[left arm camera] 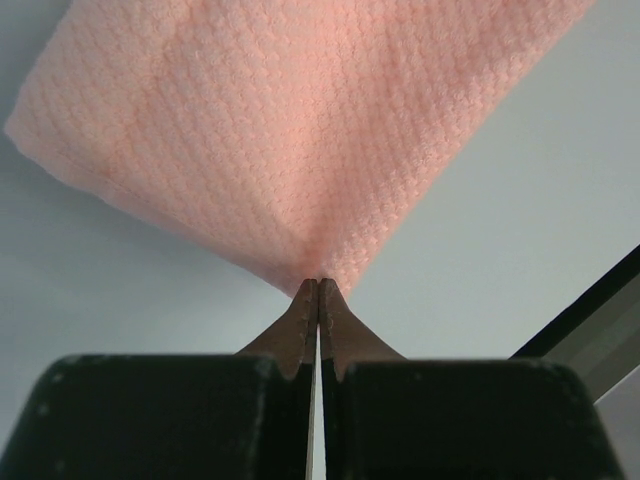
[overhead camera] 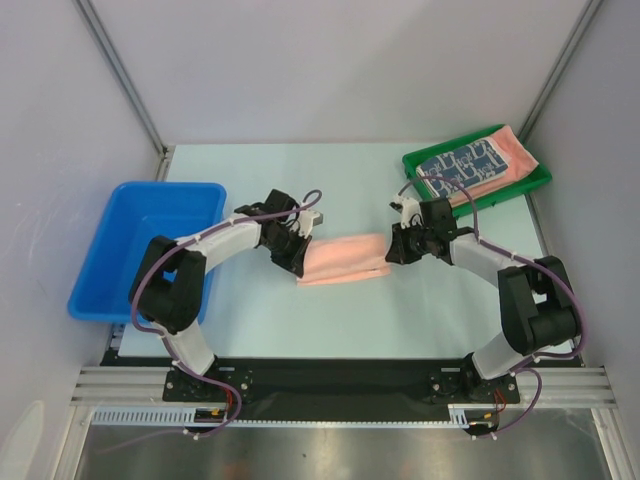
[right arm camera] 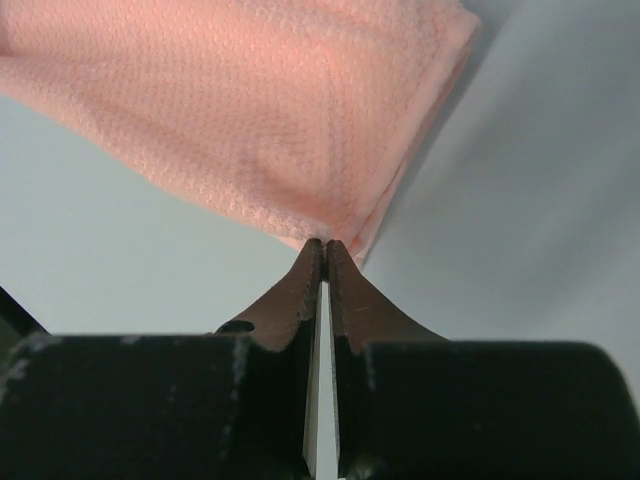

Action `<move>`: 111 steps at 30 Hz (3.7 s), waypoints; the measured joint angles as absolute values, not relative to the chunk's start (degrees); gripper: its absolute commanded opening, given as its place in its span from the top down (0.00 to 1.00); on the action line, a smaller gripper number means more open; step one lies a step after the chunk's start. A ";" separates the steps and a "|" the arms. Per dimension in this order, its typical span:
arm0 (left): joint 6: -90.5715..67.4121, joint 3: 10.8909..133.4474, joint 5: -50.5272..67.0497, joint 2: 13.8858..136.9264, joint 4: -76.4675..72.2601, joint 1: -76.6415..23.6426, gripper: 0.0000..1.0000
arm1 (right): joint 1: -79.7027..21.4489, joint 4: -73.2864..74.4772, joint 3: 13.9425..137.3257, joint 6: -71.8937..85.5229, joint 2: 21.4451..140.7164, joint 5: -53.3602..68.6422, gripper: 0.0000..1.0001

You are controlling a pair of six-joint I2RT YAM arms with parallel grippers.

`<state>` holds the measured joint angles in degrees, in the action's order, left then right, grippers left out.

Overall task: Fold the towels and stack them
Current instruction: Fold the towel, then smooth out wrinkles on the folded towel, then neatly place the folded towel into the bin

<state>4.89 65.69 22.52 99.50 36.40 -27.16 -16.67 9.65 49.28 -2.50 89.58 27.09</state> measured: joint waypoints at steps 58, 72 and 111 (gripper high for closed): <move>-13.76 64.05 16.84 89.25 25.82 -25.76 0.60 | -24.75 12.67 51.66 16.08 90.32 18.44 0.67; -23.55 45.30 23.00 91.39 16.05 -27.66 0.63 | -23.73 9.32 43.51 15.57 90.37 20.40 0.66; -28.51 43.77 19.84 91.26 11.90 -27.62 0.63 | -18.72 -1.72 49.06 12.43 99.42 27.05 0.59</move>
